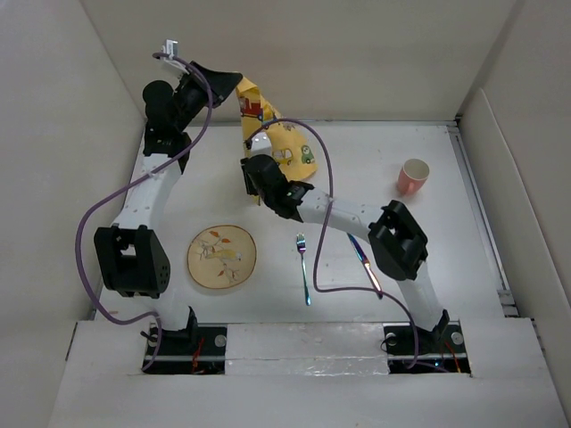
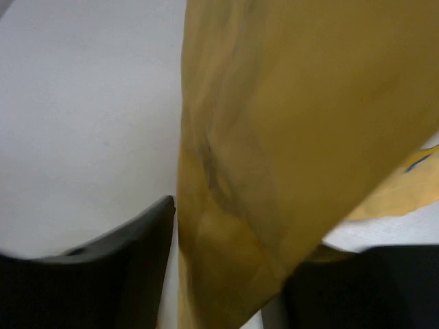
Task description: Set the dinner table for one person
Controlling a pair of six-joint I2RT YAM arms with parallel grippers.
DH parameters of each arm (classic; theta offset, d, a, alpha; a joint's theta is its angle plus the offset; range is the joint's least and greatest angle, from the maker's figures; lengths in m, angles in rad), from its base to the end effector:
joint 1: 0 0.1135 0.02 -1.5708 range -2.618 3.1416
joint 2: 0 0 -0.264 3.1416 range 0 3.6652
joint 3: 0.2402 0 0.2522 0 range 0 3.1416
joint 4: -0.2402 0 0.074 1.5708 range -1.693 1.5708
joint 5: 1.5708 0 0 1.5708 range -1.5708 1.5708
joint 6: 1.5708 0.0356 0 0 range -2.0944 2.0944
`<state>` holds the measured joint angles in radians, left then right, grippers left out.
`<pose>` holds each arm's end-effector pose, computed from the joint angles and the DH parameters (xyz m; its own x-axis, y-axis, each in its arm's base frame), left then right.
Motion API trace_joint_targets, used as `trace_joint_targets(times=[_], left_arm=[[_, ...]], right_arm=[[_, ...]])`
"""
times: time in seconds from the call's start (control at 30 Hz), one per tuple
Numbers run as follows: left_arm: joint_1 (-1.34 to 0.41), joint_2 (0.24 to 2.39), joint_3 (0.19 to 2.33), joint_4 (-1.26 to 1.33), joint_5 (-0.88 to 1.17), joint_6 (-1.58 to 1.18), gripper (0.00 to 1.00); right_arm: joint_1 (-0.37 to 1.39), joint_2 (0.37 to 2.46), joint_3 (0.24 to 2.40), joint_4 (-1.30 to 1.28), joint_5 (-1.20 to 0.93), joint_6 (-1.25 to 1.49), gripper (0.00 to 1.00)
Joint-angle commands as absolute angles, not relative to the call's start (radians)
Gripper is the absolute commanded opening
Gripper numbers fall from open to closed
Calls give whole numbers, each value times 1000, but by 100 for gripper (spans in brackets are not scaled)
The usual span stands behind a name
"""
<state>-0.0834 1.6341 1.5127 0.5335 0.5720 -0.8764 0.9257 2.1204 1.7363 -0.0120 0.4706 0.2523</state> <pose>0.3794 -0.0511 0.4485 -0.1782 -0.6335 -0.7530 0.6678 0.4841 -0.5654 0.3166 0.3938 0.2617 -0.3396 -0.0813 -0.9370 -0.3882 0.9196 0.0609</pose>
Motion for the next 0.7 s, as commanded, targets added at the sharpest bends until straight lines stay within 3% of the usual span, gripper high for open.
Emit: trace_joint_targets(times=[0.0,0.03,0.07,0.2,0.27,0.4,0.5,0.57,0.67], left_arm=[[-84,1595,1512,597,591,-891,0],[-84,1591,1516,589,586,-875,0],[-84,1588,1520,565,563,-859,0],[-74,1566,1539,486,441,-770,0],[-46,1569,1565,456,364,-753,0],[49,1585,1634,402,246,-761,0],[101,1585,1718,380,226,-773,0],[101,1582,1820,335,183,-755,0],[101,1600,1965,305,182,-727,0]], right_arm=[[914,2122,1818,11,613,250,32],[914,2109,1816,15,655,229,7],[905,2071,1793,31,663,216,0],[905,1939,1740,90,576,140,0],[905,1895,1759,59,415,118,0],[905,1890,2036,-102,9,118,0],[905,1948,2253,-225,-173,132,0],[896,1986,2412,-245,-233,161,0],[862,1973,2462,-192,-245,227,0]])
